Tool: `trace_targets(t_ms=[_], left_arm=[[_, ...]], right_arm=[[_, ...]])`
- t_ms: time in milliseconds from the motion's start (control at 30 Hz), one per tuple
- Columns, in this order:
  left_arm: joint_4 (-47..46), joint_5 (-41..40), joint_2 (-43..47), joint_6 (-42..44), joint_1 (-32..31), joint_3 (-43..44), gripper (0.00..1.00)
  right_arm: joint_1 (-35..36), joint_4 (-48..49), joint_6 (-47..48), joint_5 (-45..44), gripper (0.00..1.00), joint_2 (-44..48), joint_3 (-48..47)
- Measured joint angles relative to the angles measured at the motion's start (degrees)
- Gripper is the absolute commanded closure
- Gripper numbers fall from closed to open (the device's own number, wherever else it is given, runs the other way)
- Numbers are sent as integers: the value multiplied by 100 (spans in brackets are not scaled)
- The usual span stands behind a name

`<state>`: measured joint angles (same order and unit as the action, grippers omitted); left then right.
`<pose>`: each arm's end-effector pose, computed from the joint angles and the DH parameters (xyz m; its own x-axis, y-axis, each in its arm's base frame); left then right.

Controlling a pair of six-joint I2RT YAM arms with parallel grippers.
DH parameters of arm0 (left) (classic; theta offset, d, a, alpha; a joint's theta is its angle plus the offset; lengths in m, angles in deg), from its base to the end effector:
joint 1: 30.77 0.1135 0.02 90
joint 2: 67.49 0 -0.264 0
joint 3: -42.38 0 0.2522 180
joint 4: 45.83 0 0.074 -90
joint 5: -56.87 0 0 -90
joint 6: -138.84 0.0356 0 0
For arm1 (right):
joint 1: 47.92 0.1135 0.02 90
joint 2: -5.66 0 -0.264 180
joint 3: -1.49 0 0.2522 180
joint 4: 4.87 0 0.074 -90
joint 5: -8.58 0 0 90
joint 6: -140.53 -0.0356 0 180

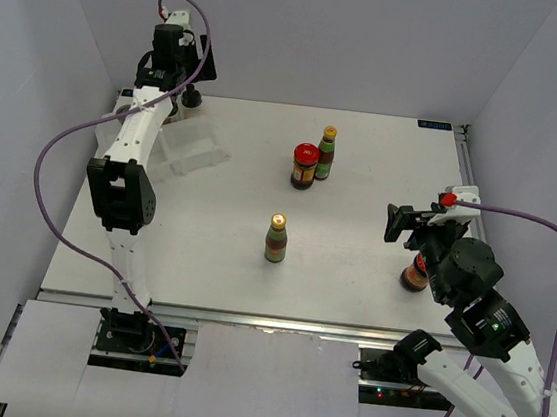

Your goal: Organize the condiment bottles

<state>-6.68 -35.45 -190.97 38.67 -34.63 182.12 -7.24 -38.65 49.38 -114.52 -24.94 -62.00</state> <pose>0.5076 -0.0328 0.3617 -0.3873 -0.1507 -0.9096 -0.0389 0.9883 -0.1472 0.0948 0.0559 0.3832 -0.0144 0.0098 -0.9998 -0.1317 0.9912 0.0116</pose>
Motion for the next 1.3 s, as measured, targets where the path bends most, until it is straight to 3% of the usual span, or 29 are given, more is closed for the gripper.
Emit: trace_targets(t_ms=[67, 167, 433, 600, 833, 1300], left_arm=[[16, 137, 380, -98, -82, -211, 5], [152, 133, 1235, -194, -482, -1236, 5], [499, -171, 2982, -210, -2469, -3944, 8], [672, -210, 4121, -386, -2913, -4861, 8], [595, -195, 5158, -559, -3438, -5443, 11], [723, -174, 5088, -643, -4266, -5688, 13]], right_arm=[[0, -61, -19, 10, 10, 27, -18], [0, -291, -117, 77, 10, 25, -76], [0, -898, -335, 456, 10, 142, -112], [0, -1171, -437, 614, 10, 284, -112], [0, -1380, -470, 647, 10, 357, -166], [0, -1515, -594, 645, 10, 416, -226]])
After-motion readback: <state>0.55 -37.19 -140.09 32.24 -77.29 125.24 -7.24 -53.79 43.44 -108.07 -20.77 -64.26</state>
